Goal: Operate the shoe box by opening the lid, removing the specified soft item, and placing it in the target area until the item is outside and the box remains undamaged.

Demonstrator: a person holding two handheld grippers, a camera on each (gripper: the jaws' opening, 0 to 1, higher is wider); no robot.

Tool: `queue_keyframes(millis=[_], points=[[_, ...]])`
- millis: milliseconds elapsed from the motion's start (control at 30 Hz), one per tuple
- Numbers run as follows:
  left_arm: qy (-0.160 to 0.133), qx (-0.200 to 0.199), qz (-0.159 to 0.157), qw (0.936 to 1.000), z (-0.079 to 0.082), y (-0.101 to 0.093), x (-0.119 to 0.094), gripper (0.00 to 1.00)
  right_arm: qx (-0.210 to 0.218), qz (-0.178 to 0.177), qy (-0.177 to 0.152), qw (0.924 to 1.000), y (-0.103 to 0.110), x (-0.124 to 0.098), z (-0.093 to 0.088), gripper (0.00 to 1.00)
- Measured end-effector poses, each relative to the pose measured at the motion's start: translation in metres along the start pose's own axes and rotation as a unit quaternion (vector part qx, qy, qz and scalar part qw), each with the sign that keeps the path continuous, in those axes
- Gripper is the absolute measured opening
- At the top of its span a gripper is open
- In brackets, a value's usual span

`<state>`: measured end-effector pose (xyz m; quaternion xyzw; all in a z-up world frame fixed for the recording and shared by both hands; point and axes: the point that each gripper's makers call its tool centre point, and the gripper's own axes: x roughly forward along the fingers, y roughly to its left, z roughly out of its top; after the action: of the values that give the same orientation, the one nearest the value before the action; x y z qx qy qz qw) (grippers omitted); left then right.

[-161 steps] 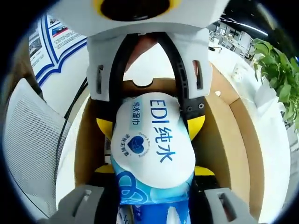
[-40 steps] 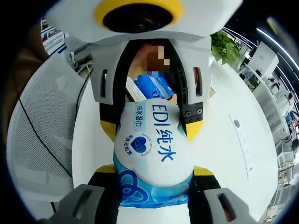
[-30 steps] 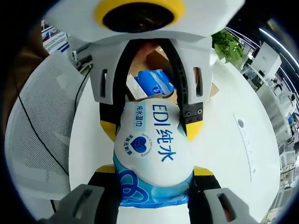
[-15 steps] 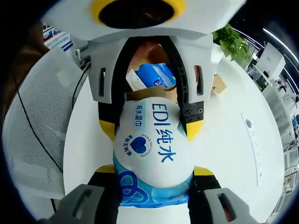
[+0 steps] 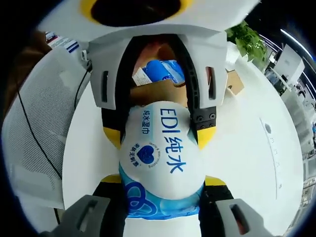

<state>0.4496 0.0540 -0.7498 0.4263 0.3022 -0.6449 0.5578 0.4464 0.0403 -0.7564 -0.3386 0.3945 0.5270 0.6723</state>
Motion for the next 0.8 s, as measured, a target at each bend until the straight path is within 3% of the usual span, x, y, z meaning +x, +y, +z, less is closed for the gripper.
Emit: queue_keyframes(millis=[800], points=[[-0.004, -0.025, 0.001, 0.9997, -0.003, -0.005, 0.009, 0.57, -0.011, 0.001, 0.015, 0.9998, 0.003, 0.017, -0.011, 0.56]])
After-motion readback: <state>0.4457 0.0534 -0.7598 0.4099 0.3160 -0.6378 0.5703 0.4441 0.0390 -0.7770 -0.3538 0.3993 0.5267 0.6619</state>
